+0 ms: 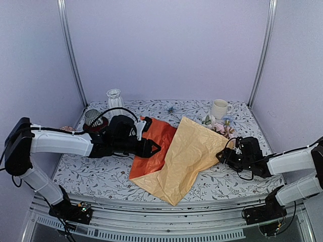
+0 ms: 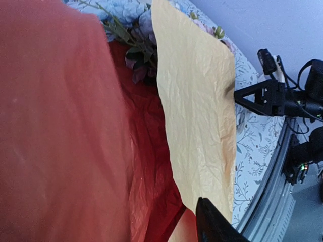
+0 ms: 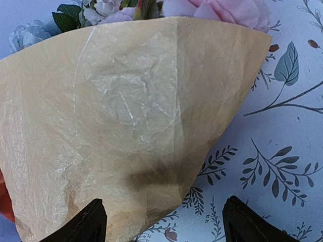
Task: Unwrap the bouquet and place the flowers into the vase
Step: Unfold the folded wrapping paper from the folded wrapping paper.
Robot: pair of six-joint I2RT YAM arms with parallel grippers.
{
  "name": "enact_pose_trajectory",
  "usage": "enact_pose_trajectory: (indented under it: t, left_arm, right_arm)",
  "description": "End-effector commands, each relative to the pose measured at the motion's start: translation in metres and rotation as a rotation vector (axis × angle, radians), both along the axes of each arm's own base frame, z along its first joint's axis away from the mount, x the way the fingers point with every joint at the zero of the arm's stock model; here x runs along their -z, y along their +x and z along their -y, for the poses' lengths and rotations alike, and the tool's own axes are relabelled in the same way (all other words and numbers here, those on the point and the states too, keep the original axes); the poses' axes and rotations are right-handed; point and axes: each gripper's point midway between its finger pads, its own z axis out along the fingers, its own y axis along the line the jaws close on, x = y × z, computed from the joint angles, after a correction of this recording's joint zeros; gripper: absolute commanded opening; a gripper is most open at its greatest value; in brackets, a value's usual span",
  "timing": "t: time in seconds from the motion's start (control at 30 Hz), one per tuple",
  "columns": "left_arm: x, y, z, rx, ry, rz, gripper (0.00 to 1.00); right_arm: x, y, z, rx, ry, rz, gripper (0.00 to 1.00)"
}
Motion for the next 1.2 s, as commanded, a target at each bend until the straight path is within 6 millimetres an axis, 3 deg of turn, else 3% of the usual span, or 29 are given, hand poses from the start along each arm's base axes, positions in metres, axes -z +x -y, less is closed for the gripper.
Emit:
enact_pose_trajectory:
  t: [0.0,0.27,0.73,1.17]
  left_arm:
    - [0.007,0.010,0.015,0.012,0.004,-0.012,0.49]
    - [0.042,0.038,-0.006,-0.088,0.062,-0.069,0.47]
    - [0.082,0.065,-0.023,-0.147,0.131,-0.131,0.46]
    - [0.103,0.092,-0.038,-0.206,0.159,-0.151,0.45]
  right_arm:
    - [-0.003,0.008,-0.005,-0.011,0.020,0.024,0.81]
    - [0.001,0.012,-0.004,-0.016,0.017,0.018,0.80]
    - [0.001,0.034,-0.002,-0.021,0.014,0.015,0.76]
    - [0.008,0.069,0.013,-0.004,0.027,0.012,0.72]
